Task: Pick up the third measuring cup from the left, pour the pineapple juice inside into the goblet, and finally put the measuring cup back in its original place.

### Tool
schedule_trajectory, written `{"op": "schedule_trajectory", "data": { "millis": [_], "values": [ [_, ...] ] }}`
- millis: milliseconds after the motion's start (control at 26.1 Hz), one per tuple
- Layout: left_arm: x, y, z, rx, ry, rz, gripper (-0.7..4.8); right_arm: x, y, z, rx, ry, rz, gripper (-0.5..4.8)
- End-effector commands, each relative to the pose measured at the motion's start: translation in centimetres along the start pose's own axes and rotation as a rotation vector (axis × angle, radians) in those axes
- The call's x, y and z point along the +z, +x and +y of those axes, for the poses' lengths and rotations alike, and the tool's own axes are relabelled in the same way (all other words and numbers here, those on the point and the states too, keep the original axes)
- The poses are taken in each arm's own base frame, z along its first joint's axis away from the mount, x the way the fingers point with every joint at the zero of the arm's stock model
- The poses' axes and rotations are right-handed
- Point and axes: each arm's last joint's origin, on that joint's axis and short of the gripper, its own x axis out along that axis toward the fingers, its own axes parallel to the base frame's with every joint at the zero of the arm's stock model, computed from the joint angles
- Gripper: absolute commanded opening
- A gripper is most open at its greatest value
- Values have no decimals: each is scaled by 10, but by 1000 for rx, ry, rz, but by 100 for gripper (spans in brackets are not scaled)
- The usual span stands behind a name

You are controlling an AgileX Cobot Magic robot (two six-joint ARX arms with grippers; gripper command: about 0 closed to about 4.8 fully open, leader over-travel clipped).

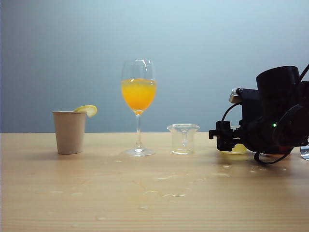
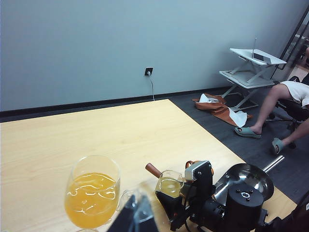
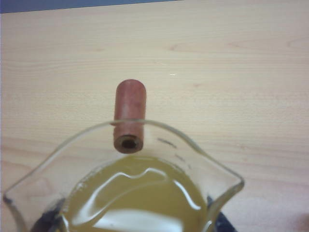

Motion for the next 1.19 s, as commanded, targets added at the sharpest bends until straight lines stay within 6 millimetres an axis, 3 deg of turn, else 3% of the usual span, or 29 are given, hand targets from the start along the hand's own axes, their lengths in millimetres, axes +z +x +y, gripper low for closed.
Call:
{"op": "schedule_trajectory", "data": {
  "millis": [38,727,1186],
  "values": [
    [4,-1,-1,-11,3,-20,-5,4,0,1,7,3,-18,292],
    [4,-1,-2,-30,7,-15,-6,22,-4,3,33,9,-74,293],
    [4,-1,-2,-33,7,-15,-5,50,-14,6,35,7,-93,292]
  ]
}}
